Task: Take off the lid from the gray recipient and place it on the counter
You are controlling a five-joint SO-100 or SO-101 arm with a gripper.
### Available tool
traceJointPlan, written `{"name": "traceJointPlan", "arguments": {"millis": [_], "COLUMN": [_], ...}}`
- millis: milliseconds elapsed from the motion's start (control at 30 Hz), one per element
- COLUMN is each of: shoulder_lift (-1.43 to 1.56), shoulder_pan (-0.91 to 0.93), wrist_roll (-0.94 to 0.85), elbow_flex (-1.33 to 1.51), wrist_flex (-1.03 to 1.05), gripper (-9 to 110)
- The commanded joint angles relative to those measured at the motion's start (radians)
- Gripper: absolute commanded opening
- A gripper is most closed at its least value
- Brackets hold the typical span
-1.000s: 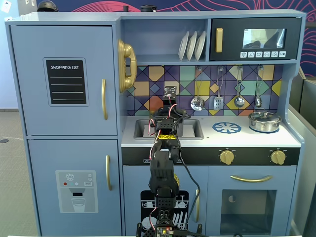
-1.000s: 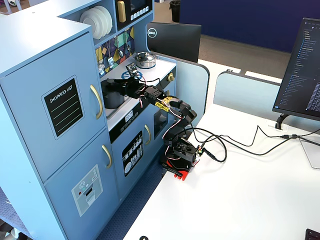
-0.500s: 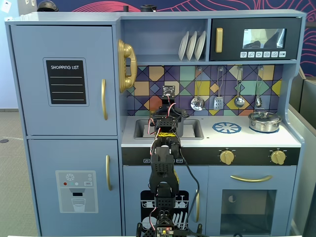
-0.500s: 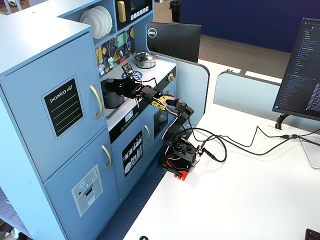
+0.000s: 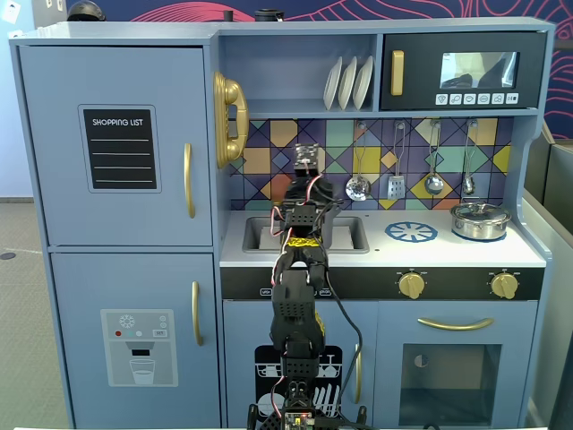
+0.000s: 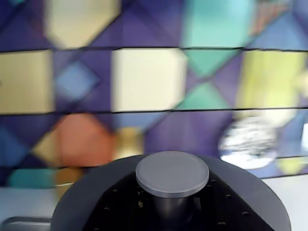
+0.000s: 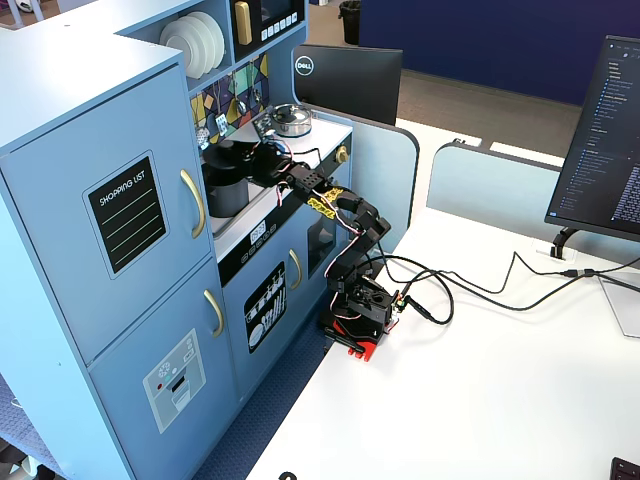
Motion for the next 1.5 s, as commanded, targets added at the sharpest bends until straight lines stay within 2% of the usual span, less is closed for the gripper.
{"name": "traceJointPlan", "arguments": {"millis": [0, 267, 400, 733, 1467], "shoulder_lift": [0.089, 0.028, -0.052, -0.175, -0.333], "shoulder_pan": [0.121, 0.394, 0.449, 0.445, 0.456], "wrist_roll": [0.0, 0.038, 0.044, 0.012, -0.034], "elbow_flex": [-0.091, -0.091, -0.069, 0.106, 0.196], "wrist_flex": [0.021, 0.035, -0.017, -0.247, -0.382], "gripper": [0, 0, 0, 0, 1]}}
